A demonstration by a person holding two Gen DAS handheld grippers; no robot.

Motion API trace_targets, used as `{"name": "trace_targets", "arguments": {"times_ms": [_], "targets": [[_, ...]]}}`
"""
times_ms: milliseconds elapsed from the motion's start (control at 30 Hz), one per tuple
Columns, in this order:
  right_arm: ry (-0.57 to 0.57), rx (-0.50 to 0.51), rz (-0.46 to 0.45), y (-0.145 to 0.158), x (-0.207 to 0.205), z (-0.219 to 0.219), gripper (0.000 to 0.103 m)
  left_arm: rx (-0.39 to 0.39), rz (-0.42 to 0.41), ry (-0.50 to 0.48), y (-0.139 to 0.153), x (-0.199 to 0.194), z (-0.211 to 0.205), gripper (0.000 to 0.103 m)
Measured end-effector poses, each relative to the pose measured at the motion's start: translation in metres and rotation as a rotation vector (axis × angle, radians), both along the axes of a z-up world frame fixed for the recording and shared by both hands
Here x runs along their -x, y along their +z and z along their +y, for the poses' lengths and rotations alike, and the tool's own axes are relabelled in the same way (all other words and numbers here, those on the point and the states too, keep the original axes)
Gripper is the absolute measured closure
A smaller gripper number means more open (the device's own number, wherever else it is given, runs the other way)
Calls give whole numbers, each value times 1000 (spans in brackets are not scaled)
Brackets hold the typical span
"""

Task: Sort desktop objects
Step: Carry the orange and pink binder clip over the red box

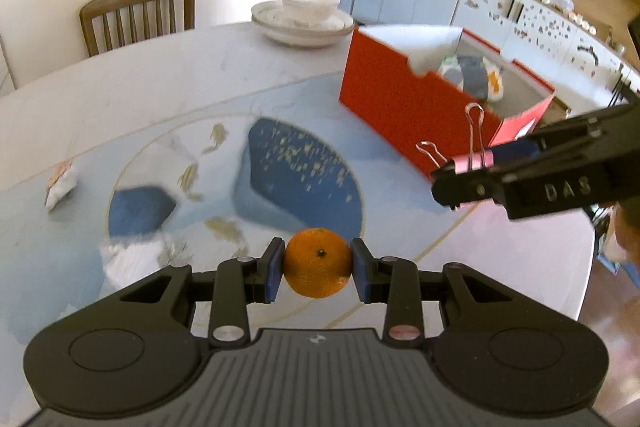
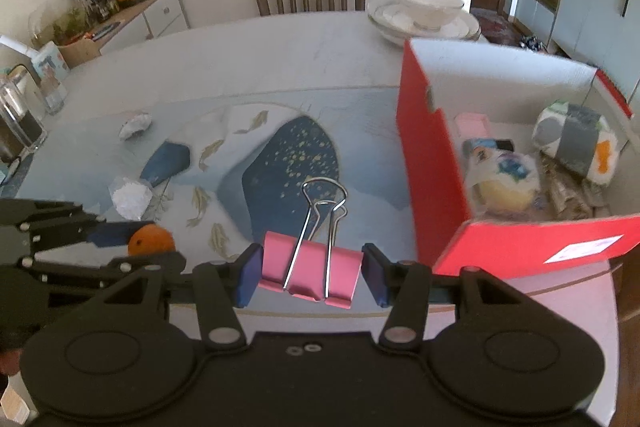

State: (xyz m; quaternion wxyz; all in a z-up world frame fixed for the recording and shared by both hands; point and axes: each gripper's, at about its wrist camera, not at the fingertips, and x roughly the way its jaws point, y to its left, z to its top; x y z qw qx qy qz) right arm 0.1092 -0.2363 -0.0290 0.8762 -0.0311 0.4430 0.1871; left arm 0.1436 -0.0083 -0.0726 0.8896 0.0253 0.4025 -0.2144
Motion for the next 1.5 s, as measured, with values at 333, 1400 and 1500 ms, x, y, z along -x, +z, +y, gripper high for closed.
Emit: {"name": "trace_targets", "arguments": {"times_ms": [333,1400,1500], "targets": [[20,-55,-34,32,-7,-40,51,48,-16,7,32,-12,-36,69],[-25,-17,-66,26,-73,-167,51,-28,-93,-106,62,-93,-192,69],[-10,-10,-63,24,-79,-168,51,-49,-90,-103,61,-107,-200,69]]}}
